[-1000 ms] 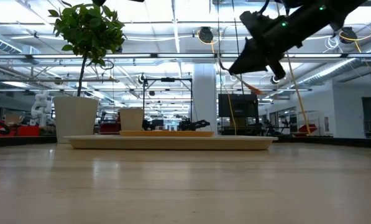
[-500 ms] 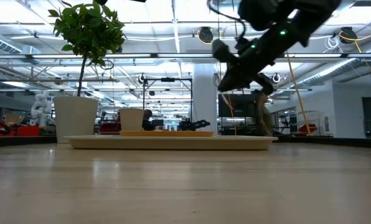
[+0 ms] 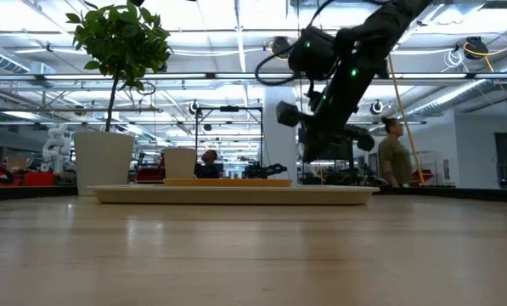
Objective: Pick and place plate/cup/fork/spoon on tray
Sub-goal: Put the orange spoon beside the orange fork on the brown tray, then return to Home Position
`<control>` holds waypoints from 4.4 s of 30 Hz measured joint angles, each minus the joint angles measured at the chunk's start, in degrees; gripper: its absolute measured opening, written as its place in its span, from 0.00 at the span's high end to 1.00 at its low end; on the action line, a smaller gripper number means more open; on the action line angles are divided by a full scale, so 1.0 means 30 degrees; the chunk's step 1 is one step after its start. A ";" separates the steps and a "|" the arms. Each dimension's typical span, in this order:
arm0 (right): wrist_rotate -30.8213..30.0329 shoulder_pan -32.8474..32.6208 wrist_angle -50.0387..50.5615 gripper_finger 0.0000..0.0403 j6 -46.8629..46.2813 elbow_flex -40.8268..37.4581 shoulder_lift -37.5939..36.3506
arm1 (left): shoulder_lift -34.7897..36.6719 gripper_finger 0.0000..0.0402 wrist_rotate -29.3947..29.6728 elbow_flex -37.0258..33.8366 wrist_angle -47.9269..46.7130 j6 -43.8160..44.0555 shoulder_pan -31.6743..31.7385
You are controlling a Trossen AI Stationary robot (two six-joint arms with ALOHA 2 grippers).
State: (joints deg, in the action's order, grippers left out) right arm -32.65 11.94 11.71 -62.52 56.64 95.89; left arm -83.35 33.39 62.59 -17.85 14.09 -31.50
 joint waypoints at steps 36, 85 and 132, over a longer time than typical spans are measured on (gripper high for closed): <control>0.4685 0.2662 -0.0887 1.00 -0.0263 -0.0779 0.1817 | 0.0000 0.76 -0.0046 0.0000 0.0035 0.0116 -0.0045; 0.5454 0.2142 -0.1057 0.86 0.4834 -0.0772 -0.0653 | 0.0002 0.76 -0.0110 0.0000 0.0007 -0.0961 -0.0014; 1.2468 -0.5898 -1.3053 1.00 2.4533 -1.6108 -2.0311 | 0.8437 0.99 -0.3328 -1.1492 1.1997 -0.5056 0.5678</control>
State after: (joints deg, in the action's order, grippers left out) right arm 4.76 -5.76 -27.45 11.08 8.32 34.95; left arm -58.04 23.40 28.11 18.15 -1.08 -14.47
